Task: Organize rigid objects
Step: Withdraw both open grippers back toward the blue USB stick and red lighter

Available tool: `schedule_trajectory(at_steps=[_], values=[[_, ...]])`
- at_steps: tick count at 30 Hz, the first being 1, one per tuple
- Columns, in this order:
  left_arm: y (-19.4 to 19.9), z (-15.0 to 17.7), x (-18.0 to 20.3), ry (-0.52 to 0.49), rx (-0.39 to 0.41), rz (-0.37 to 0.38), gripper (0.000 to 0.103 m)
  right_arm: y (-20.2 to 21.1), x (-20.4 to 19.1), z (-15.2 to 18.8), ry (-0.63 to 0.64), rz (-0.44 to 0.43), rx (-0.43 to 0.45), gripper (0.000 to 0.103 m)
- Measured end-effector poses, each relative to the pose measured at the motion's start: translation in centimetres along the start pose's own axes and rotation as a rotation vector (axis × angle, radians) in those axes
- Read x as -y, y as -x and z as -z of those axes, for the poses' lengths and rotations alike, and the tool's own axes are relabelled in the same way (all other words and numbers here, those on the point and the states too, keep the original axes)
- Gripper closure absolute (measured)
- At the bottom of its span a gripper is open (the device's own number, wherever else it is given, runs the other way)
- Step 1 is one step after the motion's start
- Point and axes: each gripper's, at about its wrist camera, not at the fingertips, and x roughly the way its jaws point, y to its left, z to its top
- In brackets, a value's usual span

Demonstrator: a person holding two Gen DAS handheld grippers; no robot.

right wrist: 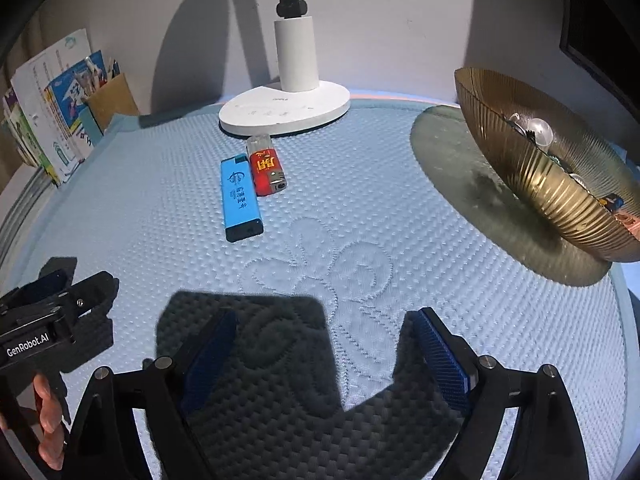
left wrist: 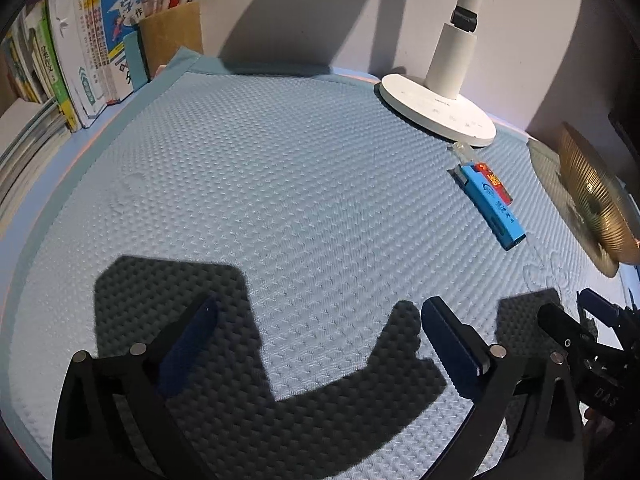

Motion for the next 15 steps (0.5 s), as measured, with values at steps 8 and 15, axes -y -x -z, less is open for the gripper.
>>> schedule_trajectory(at_steps=[8, 15], values=[[-0.18, 0.37, 0.76, -0.051, -0.011, -0.053, 0.0, -0.38, -0.19, -0.16, 0.014, 0.008, -0.006, 0.009], [-0.09, 0.47, 0.81, -0.048, -0.002, -0.06, 0.0, -0.23, 0.35, -0.14, -0.019, -0.013, 0.013, 0.009]])
